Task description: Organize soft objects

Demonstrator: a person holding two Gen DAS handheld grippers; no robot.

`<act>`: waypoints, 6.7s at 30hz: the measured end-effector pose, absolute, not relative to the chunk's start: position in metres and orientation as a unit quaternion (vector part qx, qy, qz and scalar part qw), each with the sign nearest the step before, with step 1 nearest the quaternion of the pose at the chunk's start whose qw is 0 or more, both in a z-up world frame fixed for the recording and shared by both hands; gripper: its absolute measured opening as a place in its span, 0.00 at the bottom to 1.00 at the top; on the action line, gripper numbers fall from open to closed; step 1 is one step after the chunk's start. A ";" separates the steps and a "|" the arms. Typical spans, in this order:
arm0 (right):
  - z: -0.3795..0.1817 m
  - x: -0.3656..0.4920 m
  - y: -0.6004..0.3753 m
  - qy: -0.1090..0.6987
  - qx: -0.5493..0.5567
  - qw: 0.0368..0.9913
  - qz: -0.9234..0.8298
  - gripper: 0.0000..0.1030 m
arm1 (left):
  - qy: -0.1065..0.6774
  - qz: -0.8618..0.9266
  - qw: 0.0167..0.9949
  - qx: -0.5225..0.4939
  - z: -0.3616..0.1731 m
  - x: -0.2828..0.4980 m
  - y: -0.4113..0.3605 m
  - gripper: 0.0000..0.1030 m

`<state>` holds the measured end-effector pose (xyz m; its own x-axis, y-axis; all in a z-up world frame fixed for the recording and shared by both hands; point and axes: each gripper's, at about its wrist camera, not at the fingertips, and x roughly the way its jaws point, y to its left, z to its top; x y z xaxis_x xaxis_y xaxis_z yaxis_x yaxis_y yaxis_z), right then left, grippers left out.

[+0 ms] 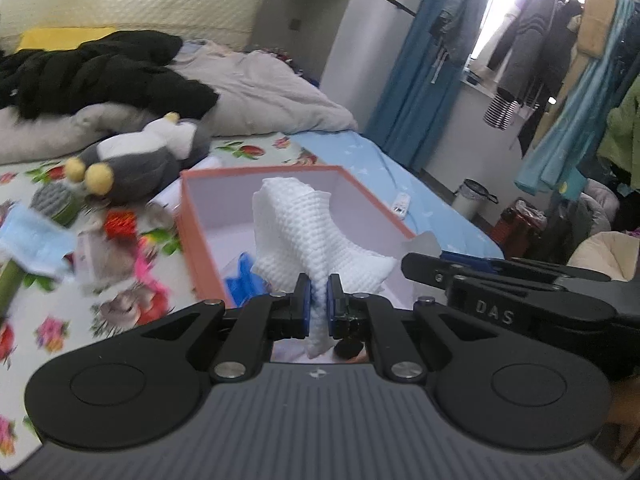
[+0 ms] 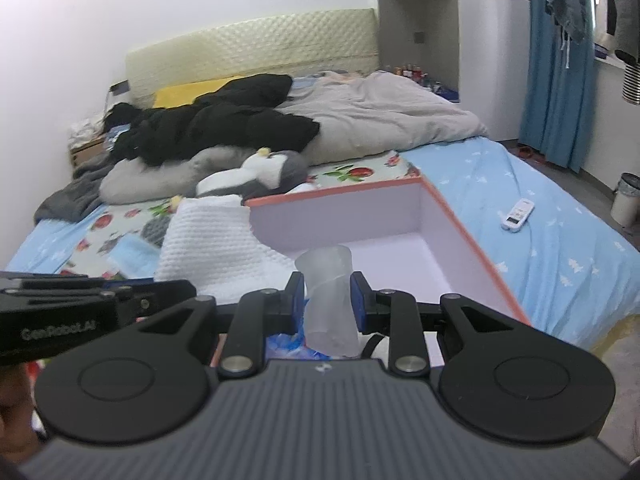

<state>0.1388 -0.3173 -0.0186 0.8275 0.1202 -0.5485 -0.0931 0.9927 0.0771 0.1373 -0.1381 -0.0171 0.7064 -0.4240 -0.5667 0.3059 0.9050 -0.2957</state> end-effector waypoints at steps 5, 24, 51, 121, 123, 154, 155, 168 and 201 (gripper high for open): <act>-0.019 0.161 -0.327 0.286 0.030 0.956 0.052 0.28 | 0.327 -0.216 0.916 -0.088 -0.005 0.172 -0.155 0.09; -0.103 0.251 -0.355 0.374 0.067 0.924 0.040 0.29 | 0.428 -0.204 0.876 -0.089 -0.081 0.320 -0.179 0.09; -0.071 0.200 -0.344 0.341 0.075 0.937 0.033 0.37 | 0.416 -0.218 0.880 -0.069 -0.073 0.297 -0.179 0.35; -0.056 0.094 -0.180 0.352 0.017 0.911 0.214 0.37 | 0.366 -0.058 0.917 -0.147 -0.043 0.069 0.012 0.35; -0.062 0.105 -0.175 0.357 0.014 0.908 0.216 0.37 | 0.372 -0.055 0.914 -0.155 -0.052 0.081 0.017 0.35; -0.141 0.356 -0.092 0.398 0.034 0.905 0.143 0.64 | 0.389 -0.027 0.873 -0.292 -0.193 0.300 0.107 0.35; -0.144 0.362 -0.089 0.399 0.030 0.906 0.140 0.64 | 0.393 -0.028 0.871 -0.293 -0.197 0.304 0.108 0.35; -0.183 0.426 -0.067 0.434 0.004 0.896 0.100 0.64 | 0.399 -0.058 0.853 -0.331 -0.226 0.335 0.118 0.35; -0.108 0.329 -0.085 0.372 -0.017 0.917 0.142 0.54 | 0.340 -0.060 0.880 -0.325 -0.155 0.267 0.083 0.00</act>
